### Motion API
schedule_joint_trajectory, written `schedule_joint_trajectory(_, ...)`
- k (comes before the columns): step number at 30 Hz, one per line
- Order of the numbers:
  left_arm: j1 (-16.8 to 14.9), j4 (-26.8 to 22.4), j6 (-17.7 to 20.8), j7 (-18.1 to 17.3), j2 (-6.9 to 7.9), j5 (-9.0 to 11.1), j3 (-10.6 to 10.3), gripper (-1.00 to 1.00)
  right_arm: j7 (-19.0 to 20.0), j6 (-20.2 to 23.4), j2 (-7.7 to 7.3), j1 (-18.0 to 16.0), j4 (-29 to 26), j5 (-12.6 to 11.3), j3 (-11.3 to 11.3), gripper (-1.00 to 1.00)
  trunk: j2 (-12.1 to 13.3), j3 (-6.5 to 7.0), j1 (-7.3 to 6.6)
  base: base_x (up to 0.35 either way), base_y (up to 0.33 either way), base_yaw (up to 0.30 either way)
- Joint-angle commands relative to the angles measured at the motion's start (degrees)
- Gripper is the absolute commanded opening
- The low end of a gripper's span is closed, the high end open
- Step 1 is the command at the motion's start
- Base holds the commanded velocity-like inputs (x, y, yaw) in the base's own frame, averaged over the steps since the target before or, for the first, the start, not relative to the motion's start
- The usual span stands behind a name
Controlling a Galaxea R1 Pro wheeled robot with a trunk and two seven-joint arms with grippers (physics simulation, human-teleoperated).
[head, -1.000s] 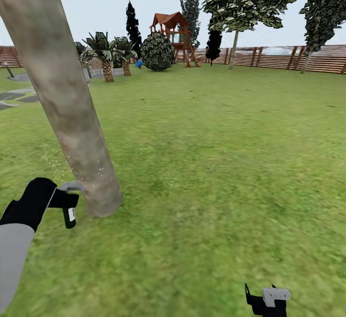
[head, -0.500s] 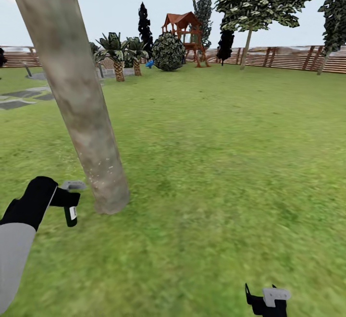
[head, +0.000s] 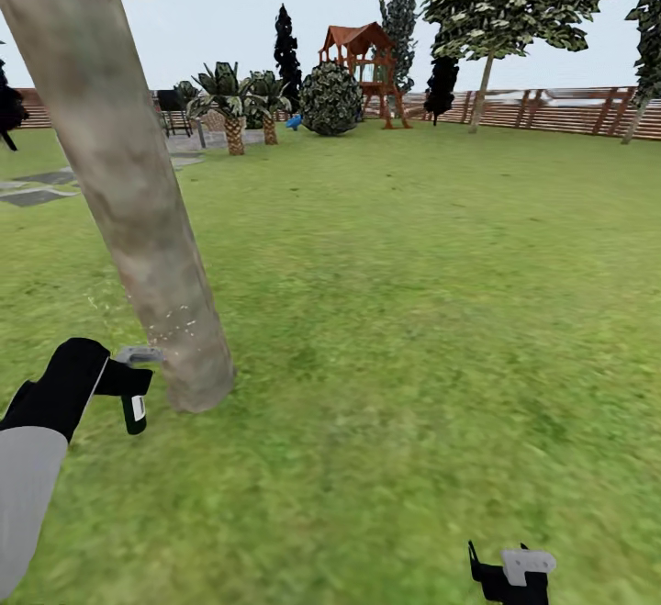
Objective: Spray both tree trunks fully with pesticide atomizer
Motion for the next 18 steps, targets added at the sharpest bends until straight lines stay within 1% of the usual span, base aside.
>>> schedule_joint_trajectory(1, -0.1, 0.0, 0.1, -0.5, -0.04, -0.6, 0.2, -1.0, -0.3, -0.1, 0.0, 0.0, 0.0, 0.6, -0.3, 1.0, 0.0, -0.05, 0.01, 0.241, -0.187, 0.27)
schedule_joint_trajectory(4, -0.1, 0.0, 0.1, -0.5, -0.04, -0.7, 0.4, -1.0, -0.3, -0.1, 0.0, 0.0, 0.0, 0.6, -0.3, 1.0, 0.0, -0.05, 0.01, 0.257, -0.175, 0.275)
schedule_joint_trajectory(6, -0.1, 0.0, 0.0, -0.4, -0.04, -0.7, 0.3, -1.0, -0.3, -0.1, 0.0, 0.0, 0.0, 0.6, -0.3, 1.0, 0.0, -0.05, 0.01, 0.125, -0.221, 0.277)
schedule_joint_trajectory(9, -0.1, 0.0, 0.0, -0.2, 0.04, -0.7, 0.3, -1.0, -0.3, -0.1, 0.0, 0.0, 0.0, 0.6, -0.3, 1.0, 0.0, -0.05, 0.01, -0.093, -0.26, 0.24)
schedule_joint_trajectory(14, 0.0, 0.0, 0.0, -0.1, 0.09, -0.7, 0.3, -1.0, -0.3, -0.1, 0.0, 0.0, 0.0, 0.6, -0.3, 1.0, 0.0, -0.05, 0.01, -0.048, -0.267, 0.034)
schedule_joint_trajectory(18, 0.1, 0.4, -0.1, -0.1, 0.05, -0.7, 0.2, -1.0, -0.3, -0.1, 0.0, 0.0, 0.0, 0.6, -0.3, 1.0, 0.0, -0.05, 0.01, 0.068, -0.266, 0.001)
